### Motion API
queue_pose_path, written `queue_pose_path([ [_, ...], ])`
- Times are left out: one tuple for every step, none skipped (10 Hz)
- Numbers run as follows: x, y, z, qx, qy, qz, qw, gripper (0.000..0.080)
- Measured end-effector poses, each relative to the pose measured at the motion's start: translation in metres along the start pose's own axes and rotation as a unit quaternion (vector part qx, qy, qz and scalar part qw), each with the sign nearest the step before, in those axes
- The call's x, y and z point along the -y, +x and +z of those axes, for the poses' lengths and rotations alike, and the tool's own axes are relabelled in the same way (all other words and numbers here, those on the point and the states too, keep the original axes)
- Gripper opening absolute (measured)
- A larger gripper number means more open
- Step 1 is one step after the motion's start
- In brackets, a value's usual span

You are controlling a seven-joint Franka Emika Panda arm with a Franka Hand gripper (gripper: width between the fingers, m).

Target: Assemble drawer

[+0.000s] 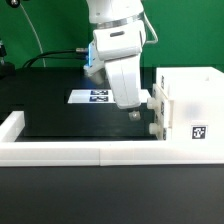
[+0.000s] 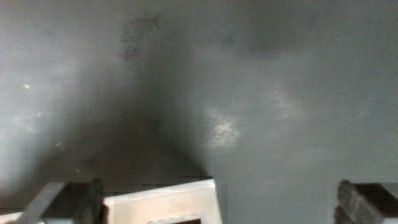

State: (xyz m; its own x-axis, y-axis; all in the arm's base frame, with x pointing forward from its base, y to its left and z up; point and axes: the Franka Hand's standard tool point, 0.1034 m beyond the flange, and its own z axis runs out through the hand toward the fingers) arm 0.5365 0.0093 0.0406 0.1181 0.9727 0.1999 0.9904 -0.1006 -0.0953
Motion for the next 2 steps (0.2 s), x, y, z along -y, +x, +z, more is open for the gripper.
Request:
queue_pose_path([
  [0.0, -0.0002, 0.0001, 0.0, 0.0, 0.0, 1.0, 0.0649],
  [0.0001, -0.0003, 0.0001, 0.0, 0.0, 0.0, 1.0, 0.0649],
])
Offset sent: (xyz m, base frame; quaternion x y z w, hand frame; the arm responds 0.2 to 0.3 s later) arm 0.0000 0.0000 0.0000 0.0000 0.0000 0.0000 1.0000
